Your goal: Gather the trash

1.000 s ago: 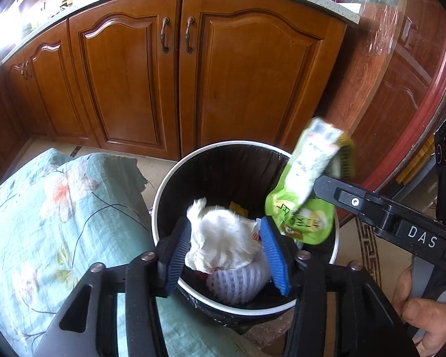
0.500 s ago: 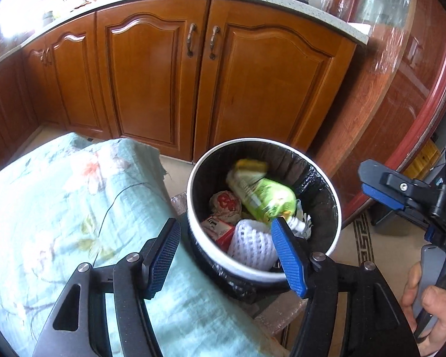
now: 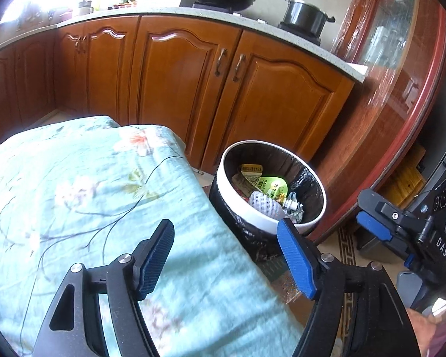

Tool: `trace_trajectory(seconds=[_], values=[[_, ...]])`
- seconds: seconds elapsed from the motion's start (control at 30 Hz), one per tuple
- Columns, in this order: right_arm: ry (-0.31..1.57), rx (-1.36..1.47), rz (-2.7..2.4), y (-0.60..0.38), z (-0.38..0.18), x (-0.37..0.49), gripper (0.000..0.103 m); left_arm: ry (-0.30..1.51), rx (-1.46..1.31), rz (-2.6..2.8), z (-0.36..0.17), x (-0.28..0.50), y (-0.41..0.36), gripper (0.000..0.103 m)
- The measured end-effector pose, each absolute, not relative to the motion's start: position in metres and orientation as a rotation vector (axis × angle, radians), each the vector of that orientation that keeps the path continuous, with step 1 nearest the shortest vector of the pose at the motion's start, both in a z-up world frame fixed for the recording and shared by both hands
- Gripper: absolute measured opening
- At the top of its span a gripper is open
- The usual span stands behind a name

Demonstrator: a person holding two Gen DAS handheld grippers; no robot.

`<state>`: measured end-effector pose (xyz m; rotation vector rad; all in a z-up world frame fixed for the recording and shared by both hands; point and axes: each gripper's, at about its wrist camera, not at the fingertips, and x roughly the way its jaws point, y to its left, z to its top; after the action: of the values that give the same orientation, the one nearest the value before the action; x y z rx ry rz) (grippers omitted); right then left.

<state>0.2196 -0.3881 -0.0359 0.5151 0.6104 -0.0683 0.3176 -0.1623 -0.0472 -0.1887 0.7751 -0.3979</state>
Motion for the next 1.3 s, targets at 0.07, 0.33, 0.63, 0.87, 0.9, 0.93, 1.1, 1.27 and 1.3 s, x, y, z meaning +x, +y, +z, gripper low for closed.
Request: trace_trajectory(seconds=[0.07,0.33,0.63,0.87,0.9,0.93,1.1,1.27,1.3], values=[[0.598,0.488,-0.067,-0.376,-0.034,0.213,0.099,0.746,-0.187,-0.387,-0.047,0.302,-0.152,0.077],[0.488,0.283,-0.098,-0.318,-0.009,0.187,0.101,0.622,-0.170,-0.309,-0.031,0.248,-0.112,0.080],[0.326,0.163,-0.185,-0.283,0.003,0.153,0.103,0.425,-0.085,-0.099,-0.034,0.182,-0.085,0.102],[0.382,0.120,-0.177,-0.269,-0.012,0.153,0.103,0.419,-0.048,-0.072,-0.045,0.164,-0.089,0.102],[0.384,0.118,-0.175,-0.268,-0.013,0.153,0.103,0.419,-0.050,-0.065,-0.046,0.162,-0.088,0.102],[0.387,0.115,-0.177,-0.267,-0.015,0.153,0.103,0.418,-0.052,-0.059,-0.048,0.163,-0.088,0.102],[0.406,0.125,-0.180,-0.265,-0.024,0.157,0.103,0.405,-0.030,-0.036,-0.050,0.164,-0.092,0.102],[0.410,0.115,-0.190,-0.262,-0.028,0.157,0.103,0.409,-0.032,-0.027,-0.054,0.170,-0.087,0.102],[0.406,0.107,-0.188,-0.261,-0.027,0.156,0.103,0.410,-0.030,-0.032,-0.054,0.171,-0.086,0.102]])
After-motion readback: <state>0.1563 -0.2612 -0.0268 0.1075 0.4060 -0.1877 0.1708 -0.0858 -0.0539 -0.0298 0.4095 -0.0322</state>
